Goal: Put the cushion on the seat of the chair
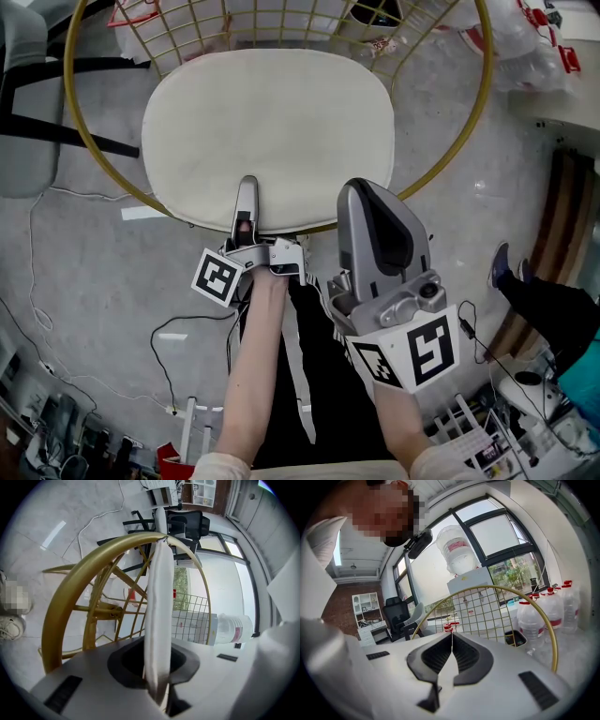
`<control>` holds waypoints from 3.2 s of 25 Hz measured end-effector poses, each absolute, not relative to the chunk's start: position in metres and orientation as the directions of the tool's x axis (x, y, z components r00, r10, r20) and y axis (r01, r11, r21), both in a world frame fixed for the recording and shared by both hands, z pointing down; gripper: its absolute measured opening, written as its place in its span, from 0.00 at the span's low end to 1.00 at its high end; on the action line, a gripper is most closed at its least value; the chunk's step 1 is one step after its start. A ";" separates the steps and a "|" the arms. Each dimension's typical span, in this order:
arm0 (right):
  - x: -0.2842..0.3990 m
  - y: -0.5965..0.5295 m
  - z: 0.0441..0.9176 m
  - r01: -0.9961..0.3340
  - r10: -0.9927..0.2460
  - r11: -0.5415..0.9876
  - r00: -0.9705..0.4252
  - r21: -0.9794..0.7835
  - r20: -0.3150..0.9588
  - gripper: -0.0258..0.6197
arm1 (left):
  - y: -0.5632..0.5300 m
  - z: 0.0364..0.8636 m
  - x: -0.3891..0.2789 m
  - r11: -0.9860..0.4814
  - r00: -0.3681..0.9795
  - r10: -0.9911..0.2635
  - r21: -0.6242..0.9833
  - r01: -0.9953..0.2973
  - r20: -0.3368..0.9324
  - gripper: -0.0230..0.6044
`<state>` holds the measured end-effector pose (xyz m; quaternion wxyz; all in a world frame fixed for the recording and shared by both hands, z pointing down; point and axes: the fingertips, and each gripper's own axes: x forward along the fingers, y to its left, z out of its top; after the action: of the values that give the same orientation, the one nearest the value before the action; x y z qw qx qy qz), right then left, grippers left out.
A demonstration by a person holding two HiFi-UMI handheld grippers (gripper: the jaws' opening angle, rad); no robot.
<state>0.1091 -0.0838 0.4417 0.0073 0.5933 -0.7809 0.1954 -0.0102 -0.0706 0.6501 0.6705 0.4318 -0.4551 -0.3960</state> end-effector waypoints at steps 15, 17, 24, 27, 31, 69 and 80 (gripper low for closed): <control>0.103 -0.078 0.447 -0.928 -0.911 0.234 -0.313 -0.291 0.267 0.07 | -0.070 0.655 -0.011 0.334 0.268 -0.917 0.936 0.113 0.295 0.14; 0.102 -0.077 0.446 -0.926 -0.911 0.233 -0.315 -0.297 0.267 0.07 | -0.070 0.654 -0.011 0.328 0.268 -0.918 0.939 0.107 0.291 0.16; 0.097 -0.077 0.447 -0.916 -0.908 0.223 -0.320 -0.333 0.270 0.07 | -0.069 0.649 -0.011 0.343 0.286 -0.910 0.933 0.111 0.300 0.24; 0.094 -0.076 0.445 -0.912 -0.910 0.220 -0.320 -0.347 0.263 0.07 | -0.069 0.645 -0.012 0.343 0.293 -0.908 0.932 0.114 0.298 0.31; 0.091 -0.073 0.443 -0.905 -0.909 0.224 -0.328 -0.361 0.257 0.07 | -0.062 0.644 -0.014 0.358 0.295 -0.900 0.930 0.082 0.320 0.32; 0.051 -0.076 0.436 -0.862 -0.863 0.324 -0.439 -0.390 0.252 0.07 | 0.023 0.650 -0.045 0.494 0.178 -0.863 0.865 0.090 0.474 0.32; 0.052 -0.076 0.429 -0.873 -0.865 0.309 -0.423 -0.377 0.271 0.07 | 0.037 0.654 -0.103 0.587 0.070 -0.782 0.770 -0.251 0.619 0.25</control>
<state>0.0524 -0.0763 0.4290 0.0091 0.5372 -0.8089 0.2389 -0.1029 0.0372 0.6538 0.6128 0.3993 -0.6466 -0.2167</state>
